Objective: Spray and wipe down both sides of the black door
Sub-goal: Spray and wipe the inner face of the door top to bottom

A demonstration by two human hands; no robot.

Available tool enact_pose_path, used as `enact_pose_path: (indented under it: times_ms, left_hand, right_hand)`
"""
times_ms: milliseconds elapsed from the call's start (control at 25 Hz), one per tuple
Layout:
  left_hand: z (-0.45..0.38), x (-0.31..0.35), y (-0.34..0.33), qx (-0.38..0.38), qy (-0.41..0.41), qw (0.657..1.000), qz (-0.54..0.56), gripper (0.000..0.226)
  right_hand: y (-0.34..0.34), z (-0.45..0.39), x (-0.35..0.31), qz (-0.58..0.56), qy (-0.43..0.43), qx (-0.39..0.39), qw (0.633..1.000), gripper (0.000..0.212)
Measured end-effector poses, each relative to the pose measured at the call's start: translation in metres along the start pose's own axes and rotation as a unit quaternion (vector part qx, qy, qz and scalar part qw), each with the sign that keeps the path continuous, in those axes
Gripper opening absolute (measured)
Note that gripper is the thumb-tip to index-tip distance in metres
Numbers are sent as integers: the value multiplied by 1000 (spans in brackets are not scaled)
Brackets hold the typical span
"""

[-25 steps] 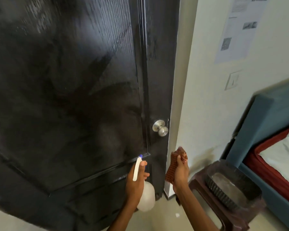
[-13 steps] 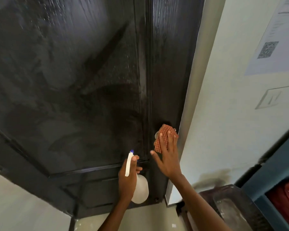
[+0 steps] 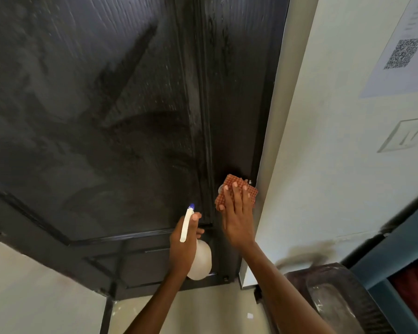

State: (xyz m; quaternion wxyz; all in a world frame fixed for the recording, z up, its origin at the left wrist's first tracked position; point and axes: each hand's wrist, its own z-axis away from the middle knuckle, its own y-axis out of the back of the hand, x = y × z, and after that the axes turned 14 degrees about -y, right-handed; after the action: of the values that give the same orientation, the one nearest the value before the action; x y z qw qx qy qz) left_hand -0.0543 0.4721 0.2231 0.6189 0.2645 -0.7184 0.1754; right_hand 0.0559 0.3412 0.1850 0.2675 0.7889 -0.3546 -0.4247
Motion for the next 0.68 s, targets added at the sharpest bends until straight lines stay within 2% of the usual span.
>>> enact_pose_path:
  times_ms: [240, 440, 680]
  left_hand:
    - [-6, 0, -15, -16, -22, 1000, -15, 53]
    - [-16, 1, -21, -12, -22, 1000, -14, 64]
    - [-22, -3, -23, -4, -19, 1000, -7, 57]
  right_hand:
    - [-15, 0, -1, -12, -20, 27, 999, 100]
    - [-26, -5, 1, -20, -14, 56, 998, 100]
    - [-30, -14, 0, -27, -6, 59, 998, 89]
